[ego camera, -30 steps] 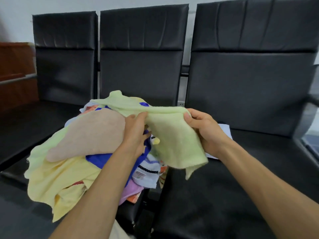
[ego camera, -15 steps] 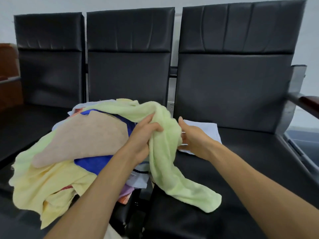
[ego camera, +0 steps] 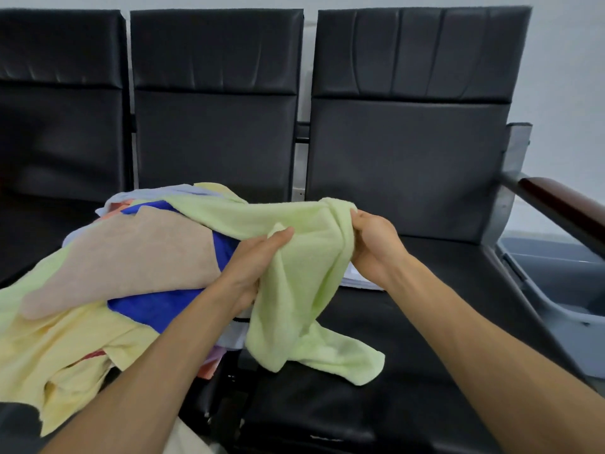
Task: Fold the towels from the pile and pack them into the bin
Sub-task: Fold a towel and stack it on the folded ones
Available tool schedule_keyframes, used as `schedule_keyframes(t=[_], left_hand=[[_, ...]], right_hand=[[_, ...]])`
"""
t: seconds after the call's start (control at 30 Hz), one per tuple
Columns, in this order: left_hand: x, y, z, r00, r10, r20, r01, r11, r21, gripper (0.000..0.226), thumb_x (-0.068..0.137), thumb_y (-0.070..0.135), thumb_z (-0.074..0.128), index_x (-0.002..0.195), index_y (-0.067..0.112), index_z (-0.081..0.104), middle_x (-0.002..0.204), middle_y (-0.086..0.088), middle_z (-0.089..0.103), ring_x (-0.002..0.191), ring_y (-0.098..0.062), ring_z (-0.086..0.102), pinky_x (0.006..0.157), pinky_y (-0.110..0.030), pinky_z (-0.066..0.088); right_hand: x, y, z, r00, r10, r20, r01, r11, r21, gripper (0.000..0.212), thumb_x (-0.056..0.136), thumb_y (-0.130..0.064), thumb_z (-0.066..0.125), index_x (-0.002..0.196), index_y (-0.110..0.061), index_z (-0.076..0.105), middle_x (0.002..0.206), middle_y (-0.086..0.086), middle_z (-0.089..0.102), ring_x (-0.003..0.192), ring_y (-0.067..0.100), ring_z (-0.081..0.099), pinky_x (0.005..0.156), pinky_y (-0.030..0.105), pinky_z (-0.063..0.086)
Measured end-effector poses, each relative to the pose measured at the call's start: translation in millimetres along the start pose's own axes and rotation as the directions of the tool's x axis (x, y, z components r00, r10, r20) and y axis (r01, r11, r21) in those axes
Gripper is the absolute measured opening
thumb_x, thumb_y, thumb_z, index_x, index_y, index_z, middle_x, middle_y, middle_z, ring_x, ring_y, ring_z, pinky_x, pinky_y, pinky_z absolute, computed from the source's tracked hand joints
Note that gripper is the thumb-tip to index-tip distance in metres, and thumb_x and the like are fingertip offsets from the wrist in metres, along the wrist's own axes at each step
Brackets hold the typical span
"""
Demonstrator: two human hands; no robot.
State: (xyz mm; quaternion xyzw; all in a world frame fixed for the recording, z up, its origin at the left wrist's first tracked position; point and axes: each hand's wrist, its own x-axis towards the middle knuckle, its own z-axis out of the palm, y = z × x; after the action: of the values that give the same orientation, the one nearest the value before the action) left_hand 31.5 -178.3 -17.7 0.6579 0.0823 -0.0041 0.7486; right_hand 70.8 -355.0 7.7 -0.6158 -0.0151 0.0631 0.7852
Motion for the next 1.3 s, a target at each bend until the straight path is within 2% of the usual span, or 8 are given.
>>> schedule_keyframes(t=[0.23,0.43,0.6,0.77,0.87,0.97,1.07,1.3], left_hand=[[-7,-27,44,0.959,-0.060,0.276,0.011,0.984,0.177,0.028,0.074,0.021,0.069,0.102,0.017,0.072,0.101,-0.006,0.073,0.092,-0.021,0.067,0.079,-0.032,0.051],[-7,-53,66,0.866,-0.158,0.475,-0.110,0.865,0.489,0.033,0.083,0.043,0.071,0.089,0.011,0.063,0.085,0.002,0.070,0.083,-0.015,0.067,0.079,-0.030,0.052],[-6,-62,90,0.813,-0.262,0.520,-0.090,0.826,0.556,0.033,0.100,0.036,0.045,0.084,0.019,0.068,0.083,0.014,0.072,0.079,-0.003,0.067,0.071,-0.011,0.048],[-4,-73,99,0.761,-0.243,0.602,-0.380,0.584,0.717,0.044,0.097,0.034,0.054,0.062,0.011,0.044,0.058,0.004,0.036,0.055,-0.011,0.033,0.054,-0.020,0.030],[-2,-78,94,0.757,-0.253,0.602,-0.462,0.444,0.768,0.019,0.089,0.025,0.065,0.073,0.013,0.063,0.071,0.005,0.062,0.066,-0.015,0.054,0.067,-0.026,0.044],[-1,-73,85,0.806,-0.248,0.537,-0.455,0.320,0.831,0.005,0.091,0.030,0.061,0.092,0.026,0.060,0.089,0.010,0.065,0.076,-0.005,0.056,0.069,-0.022,0.043],[7,-70,80,0.865,-0.160,0.475,-0.438,0.219,0.872,0.034,0.101,0.031,0.040,0.084,0.007,0.058,0.087,-0.005,0.063,0.074,-0.014,0.052,0.069,-0.029,0.039],[9,-81,92,0.901,-0.188,0.390,-0.352,0.207,0.913,0.058,0.086,0.064,0.053,0.062,0.011,0.055,0.051,0.005,0.046,0.055,-0.013,0.048,0.062,-0.031,0.041]], right_hand=[[-36,-15,-72,0.997,-0.044,-0.058,0.030,0.973,-0.228,0.028,0.103,-0.019,0.042,0.106,-0.005,0.066,0.096,0.009,0.071,0.082,0.019,0.064,0.067,0.032,0.053],[-59,24,-137,0.993,0.022,-0.116,-0.075,0.877,-0.474,0.032,0.091,-0.040,0.062,0.098,-0.008,0.067,0.087,0.001,0.071,0.082,0.016,0.064,0.073,0.033,0.052],[-54,38,-173,0.995,0.025,-0.099,-0.102,0.347,-0.932,0.039,0.080,-0.042,0.072,0.106,-0.021,0.052,0.102,-0.003,0.059,0.090,0.015,0.058,0.066,0.025,0.048],[-46,38,-185,0.992,-0.084,-0.095,-0.080,0.165,-0.983,0.021,0.097,-0.034,0.048,0.103,-0.018,0.059,0.099,0.009,0.063,0.088,0.029,0.059,0.074,0.038,0.051],[-43,38,-198,0.989,-0.059,-0.136,-0.130,0.095,-0.987,0.023,0.098,-0.027,0.047,0.098,-0.013,0.065,0.100,0.013,0.065,0.087,0.030,0.060,0.071,0.034,0.047],[-45,36,-201,0.966,-0.005,-0.258,-0.231,0.423,-0.876,0.026,0.100,-0.020,0.045,0.085,-0.006,0.061,0.085,0.014,0.063,0.069,0.027,0.064,0.061,0.036,0.056],[-47,33,-190,0.945,0.088,-0.316,-0.244,0.830,-0.501,0.032,0.103,-0.016,0.040,0.083,-0.004,0.061,0.085,0.012,0.062,0.074,0.023,0.063,0.063,0.035,0.056],[-45,38,-174,0.948,0.227,-0.221,-0.224,0.974,0.037,0.028,0.103,-0.021,0.041,0.107,-0.001,0.061,0.097,0.012,0.068,0.089,0.026,0.068,0.068,0.038,0.056]])
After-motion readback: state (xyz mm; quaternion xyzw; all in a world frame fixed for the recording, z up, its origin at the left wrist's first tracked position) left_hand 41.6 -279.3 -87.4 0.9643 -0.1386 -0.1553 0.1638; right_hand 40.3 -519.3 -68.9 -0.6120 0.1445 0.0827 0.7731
